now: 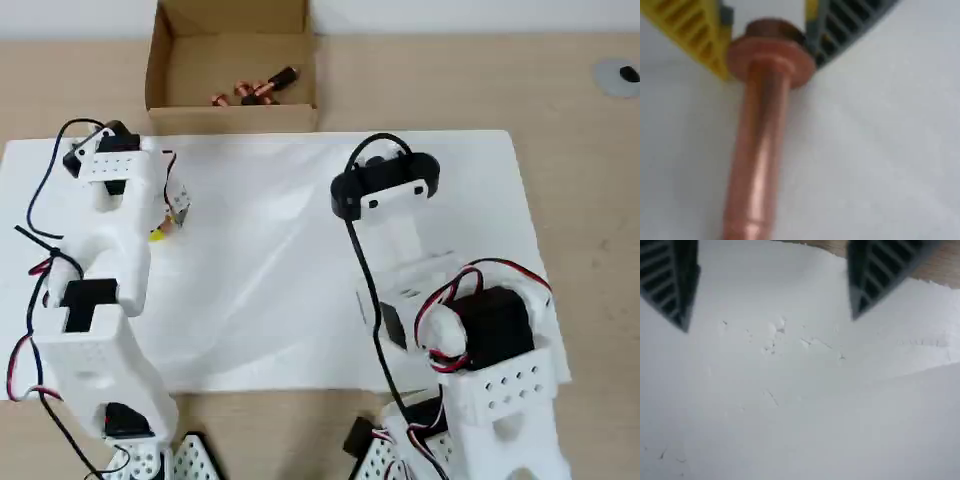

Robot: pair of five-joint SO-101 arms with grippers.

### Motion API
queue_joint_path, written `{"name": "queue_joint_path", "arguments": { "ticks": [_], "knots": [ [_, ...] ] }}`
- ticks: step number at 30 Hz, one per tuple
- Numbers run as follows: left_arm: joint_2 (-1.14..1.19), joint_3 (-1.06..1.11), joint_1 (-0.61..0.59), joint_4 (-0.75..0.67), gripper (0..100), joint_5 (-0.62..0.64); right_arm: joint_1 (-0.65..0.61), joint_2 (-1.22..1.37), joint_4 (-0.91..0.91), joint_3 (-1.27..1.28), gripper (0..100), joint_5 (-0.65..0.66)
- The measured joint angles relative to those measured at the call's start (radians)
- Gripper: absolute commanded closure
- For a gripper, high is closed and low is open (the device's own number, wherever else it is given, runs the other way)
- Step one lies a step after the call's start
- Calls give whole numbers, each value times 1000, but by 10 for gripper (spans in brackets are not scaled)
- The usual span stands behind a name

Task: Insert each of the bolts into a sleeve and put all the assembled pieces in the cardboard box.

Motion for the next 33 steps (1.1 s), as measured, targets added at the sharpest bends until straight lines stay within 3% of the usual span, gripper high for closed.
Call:
{"name": "queue_joint_path", "arguments": {
  "ticks": [6,18,33],
  "knots": [
    [5,-31,3,15,882,-35,0,0,0,0,752,0],
    [9,-388,2,282,867,-101,0,0,-8,0,752,0],
    [175,-394,-11,189,867,-101,0,0,-8,0,752,0]
  ]
}}
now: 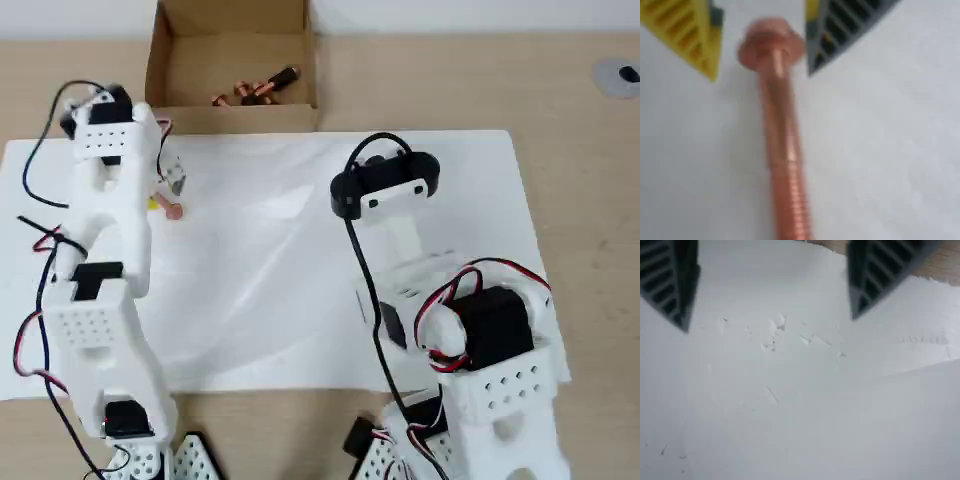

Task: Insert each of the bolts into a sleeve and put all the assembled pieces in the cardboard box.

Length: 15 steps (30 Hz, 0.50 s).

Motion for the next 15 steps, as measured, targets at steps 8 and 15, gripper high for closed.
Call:
{"name": "queue_joint_path", "arguments": {
  "ticks": [8,15],
  "knots": [
    [114,-48,-28,3,871,64,0,0,0,0,752,0],
    [137,-80,-37,3,908,68,0,0,0,0,752,0]
  ]
}}
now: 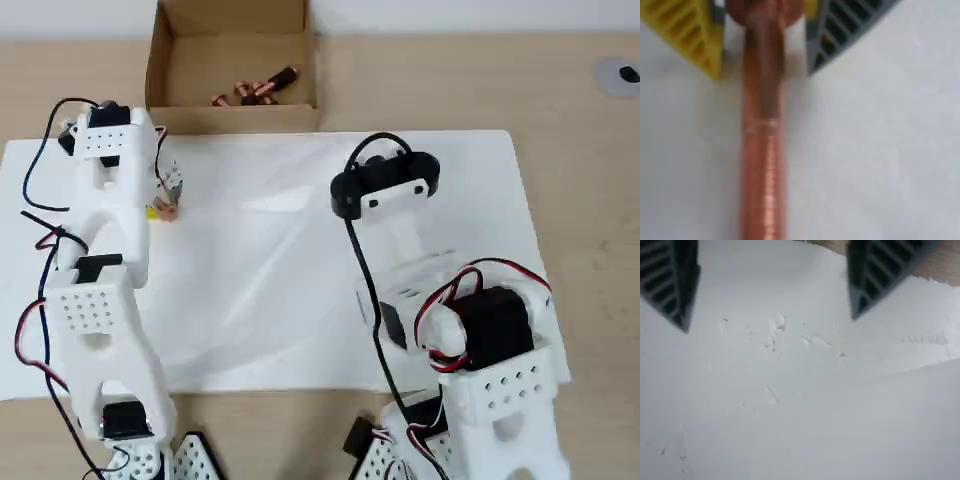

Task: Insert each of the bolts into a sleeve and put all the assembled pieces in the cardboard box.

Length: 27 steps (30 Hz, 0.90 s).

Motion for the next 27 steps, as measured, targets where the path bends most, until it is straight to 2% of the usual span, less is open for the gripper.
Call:
{"name": "queue_joint_path", "arguments": {
  "ticks": [3,9,17,22,27],
  "knots": [
    [2,-6,0,-3,998,2,0,0,0,0,752,0],
    [5,-18,-3,-2,993,3,0,0,0,0,752,0],
    [11,-219,-14,198,993,-15,0,0,-14,0,752,0],
    [11,-456,-9,305,994,-101,0,0,-31,0,752,0],
    [0,-525,37,324,994,-298,0,0,-35,0,752,0]
  ]
}}
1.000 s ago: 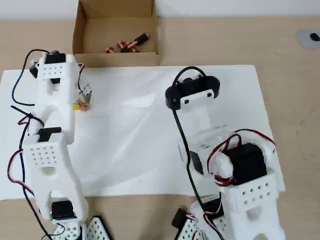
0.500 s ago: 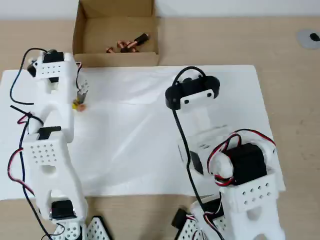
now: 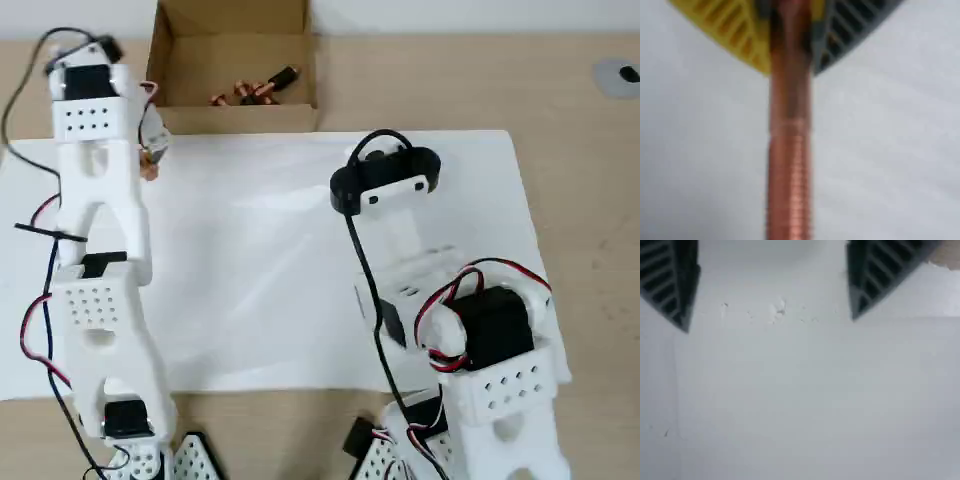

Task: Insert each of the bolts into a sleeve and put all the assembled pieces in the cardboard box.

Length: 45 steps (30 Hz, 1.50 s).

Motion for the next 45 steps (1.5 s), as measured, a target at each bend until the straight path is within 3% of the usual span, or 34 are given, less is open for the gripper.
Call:
{"name": "queue_joint_path", "arguments": {
  "ticks": [7,18,22,29,36,40,45],
  "knots": [
    [-166,192,77,-2,994,-497,0,0,-3,0,752,0],
    [-652,898,77,0,994,-1418,0,0,-55,0,752,0],
    [-815,1094,106,-2,991,-1620,0,0,-72,0,752,0],
    [-838,1221,110,-6,990,-1755,15,0,-77,25,752,0],
    [-628,1260,110,-210,980,-1757,114,0,-81,74,752,0],
    [-505,1243,110,-255,885,-1741,127,0,-81,74,752,0],
    [-407,1140,101,-262,872,-1691,127,0,-81,74,752,44]
  ]
}}
